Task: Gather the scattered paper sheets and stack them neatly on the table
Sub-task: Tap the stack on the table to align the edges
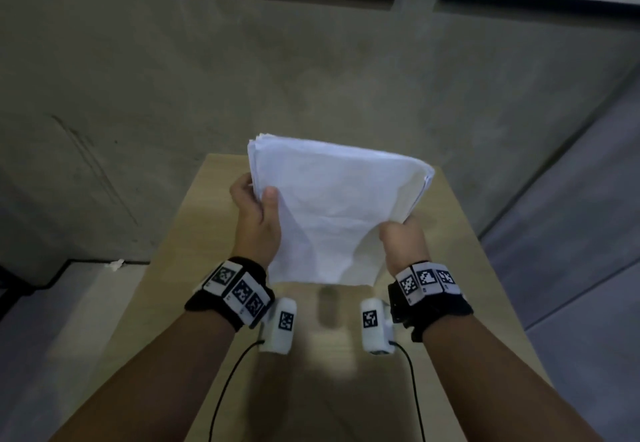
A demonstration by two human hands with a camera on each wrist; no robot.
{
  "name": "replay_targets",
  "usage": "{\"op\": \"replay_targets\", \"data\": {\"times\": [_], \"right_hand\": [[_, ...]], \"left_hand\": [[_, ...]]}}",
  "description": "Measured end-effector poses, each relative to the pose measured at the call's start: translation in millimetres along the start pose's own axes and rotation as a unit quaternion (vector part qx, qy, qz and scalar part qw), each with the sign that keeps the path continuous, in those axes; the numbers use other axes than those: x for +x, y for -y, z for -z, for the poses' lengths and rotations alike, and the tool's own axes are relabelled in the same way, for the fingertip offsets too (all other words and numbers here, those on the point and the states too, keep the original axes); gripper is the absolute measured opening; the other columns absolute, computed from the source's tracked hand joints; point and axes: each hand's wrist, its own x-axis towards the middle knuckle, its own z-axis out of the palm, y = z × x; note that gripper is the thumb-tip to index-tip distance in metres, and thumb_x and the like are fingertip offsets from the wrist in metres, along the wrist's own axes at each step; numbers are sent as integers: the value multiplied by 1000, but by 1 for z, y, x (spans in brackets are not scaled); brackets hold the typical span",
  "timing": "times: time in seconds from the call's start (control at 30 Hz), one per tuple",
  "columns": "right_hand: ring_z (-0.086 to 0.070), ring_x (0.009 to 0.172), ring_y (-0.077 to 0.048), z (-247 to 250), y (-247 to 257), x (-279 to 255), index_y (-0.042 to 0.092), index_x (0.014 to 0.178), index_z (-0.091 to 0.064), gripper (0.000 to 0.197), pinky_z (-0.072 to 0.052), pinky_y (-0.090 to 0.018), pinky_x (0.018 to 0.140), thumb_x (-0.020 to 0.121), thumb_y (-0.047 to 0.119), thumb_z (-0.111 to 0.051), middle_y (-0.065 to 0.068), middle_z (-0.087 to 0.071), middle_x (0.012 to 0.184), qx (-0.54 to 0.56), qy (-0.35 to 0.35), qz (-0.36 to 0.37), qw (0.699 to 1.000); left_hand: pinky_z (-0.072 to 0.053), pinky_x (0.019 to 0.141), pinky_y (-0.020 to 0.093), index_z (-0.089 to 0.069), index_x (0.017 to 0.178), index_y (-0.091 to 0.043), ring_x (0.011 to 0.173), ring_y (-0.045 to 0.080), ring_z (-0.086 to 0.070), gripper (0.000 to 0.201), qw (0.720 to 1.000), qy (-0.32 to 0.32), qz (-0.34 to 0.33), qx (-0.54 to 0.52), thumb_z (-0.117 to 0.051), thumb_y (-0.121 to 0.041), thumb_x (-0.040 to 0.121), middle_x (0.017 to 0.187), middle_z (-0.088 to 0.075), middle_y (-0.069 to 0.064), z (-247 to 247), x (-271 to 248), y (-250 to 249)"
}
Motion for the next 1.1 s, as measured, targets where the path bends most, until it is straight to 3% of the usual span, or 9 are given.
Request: {"op": "replay_targets", "data": {"times": [0.07,0.13,0.27,0.4,0.53,0.73,0.87,0.97,1.1], "right_hand": [[-44,57,-17,4,4,-2,14,72,-53,27,-30,-24,48,79,-10,-42,-1,-49,65,14,4,1,1000],[-48,61,-14,3,-2,-4,11,85,-57,28,-34,-24,50,77,-11,-41,-1,-54,70,0,42,-17,999],[-62,85,-32,-8,-34,-1,8,114,-60,59,-51,-35,74,59,0,-43,-16,-68,99,-38,97,-62,993],[-64,84,-29,-9,-37,6,11,111,-61,49,-53,-39,78,68,-6,-45,-11,-68,94,-17,82,-48,995],[-61,82,-24,-9,-40,11,9,111,-60,48,-47,-27,68,66,0,-46,-7,-65,91,2,72,-37,997],[-59,97,-29,-24,-89,10,12,120,-54,45,-48,-32,82,79,-3,-46,-10,-63,107,-72,100,-111,986],[-59,96,-31,-24,-95,20,16,105,-53,28,-49,-43,90,82,2,-48,-12,-61,101,-32,50,-118,991],[-53,89,-29,-16,-96,34,12,97,-50,11,-44,-35,79,88,5,-48,-13,-56,96,-30,-21,-83,996],[-56,107,-37,5,-107,56,1,115,-59,27,-41,-37,86,96,10,-41,-21,-63,110,-133,-110,-44,984]], "left_hand": [[-47,73,14,-24,118,-24,88,-8,-52,29,1000,3,-16,-7,-36,-34,94,106,-45,-16,2,3,2],[-46,72,18,-24,118,-22,92,-1,-51,28,999,28,14,-1,-36,-33,96,106,-45,-16,4,-2,11],[-44,82,28,-24,126,-14,102,16,-51,34,986,108,128,3,-39,-22,97,113,-47,-5,5,-21,37],[-44,88,34,-28,114,-14,97,15,-51,19,984,108,141,1,-37,-18,98,102,-48,-9,2,-18,38],[-47,73,16,-26,108,-13,89,1,-49,15,989,100,108,-8,-37,-16,97,99,-46,-11,1,-15,38],[-39,92,29,-24,118,-17,108,21,-48,24,965,173,168,104,-35,-16,97,124,-46,6,5,-37,82],[-46,93,44,-31,105,-12,106,31,-57,14,951,172,164,199,-36,-22,96,117,-56,19,0,-31,91],[-46,92,44,-39,110,-3,99,29,-57,25,949,178,138,222,-37,-23,95,108,-58,19,-12,-21,90],[-47,85,37,-49,101,1,89,28,-59,28,952,175,101,231,-36,-24,96,95,-62,22,-40,-11,91]]}}
